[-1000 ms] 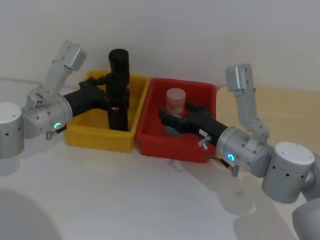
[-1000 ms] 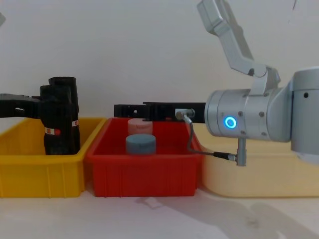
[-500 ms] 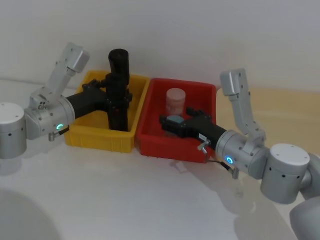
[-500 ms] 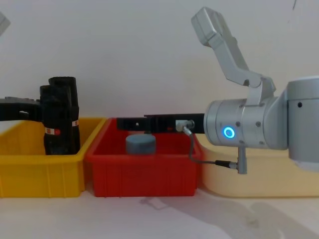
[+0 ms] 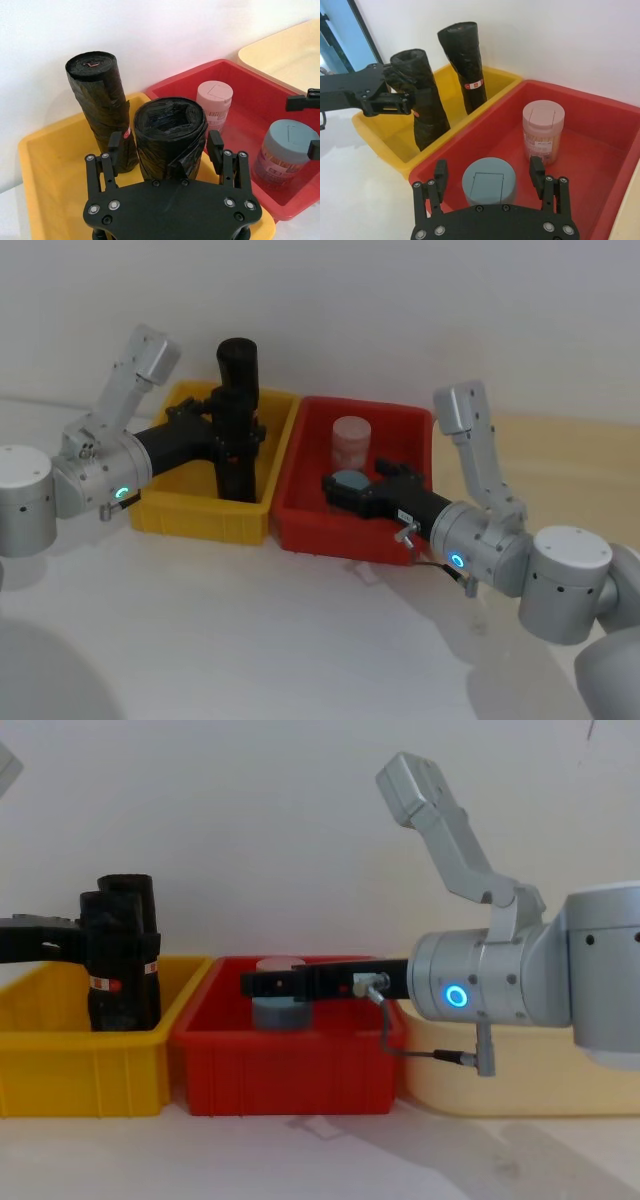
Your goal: Pick up the garbage bag with the one hand and transfer it to the other hand.
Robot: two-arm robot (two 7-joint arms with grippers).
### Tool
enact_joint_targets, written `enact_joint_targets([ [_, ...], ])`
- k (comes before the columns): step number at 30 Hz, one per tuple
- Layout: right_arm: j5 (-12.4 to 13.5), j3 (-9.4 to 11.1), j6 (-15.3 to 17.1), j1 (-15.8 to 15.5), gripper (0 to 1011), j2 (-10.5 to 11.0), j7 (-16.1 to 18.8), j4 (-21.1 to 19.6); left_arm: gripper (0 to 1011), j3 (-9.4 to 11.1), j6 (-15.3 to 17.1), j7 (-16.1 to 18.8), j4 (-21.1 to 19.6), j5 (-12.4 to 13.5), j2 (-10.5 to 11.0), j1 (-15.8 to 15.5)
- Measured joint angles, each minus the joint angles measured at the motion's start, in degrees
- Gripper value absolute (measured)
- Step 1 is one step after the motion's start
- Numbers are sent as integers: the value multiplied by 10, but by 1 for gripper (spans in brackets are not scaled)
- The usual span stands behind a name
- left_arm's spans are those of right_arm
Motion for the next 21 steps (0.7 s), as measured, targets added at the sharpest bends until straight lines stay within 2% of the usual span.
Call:
enact_joint_targets([
  [21,-13,-2,2,9,1001,-9,11,30,1000,-1,-3,2,2,3,-2,-1],
])
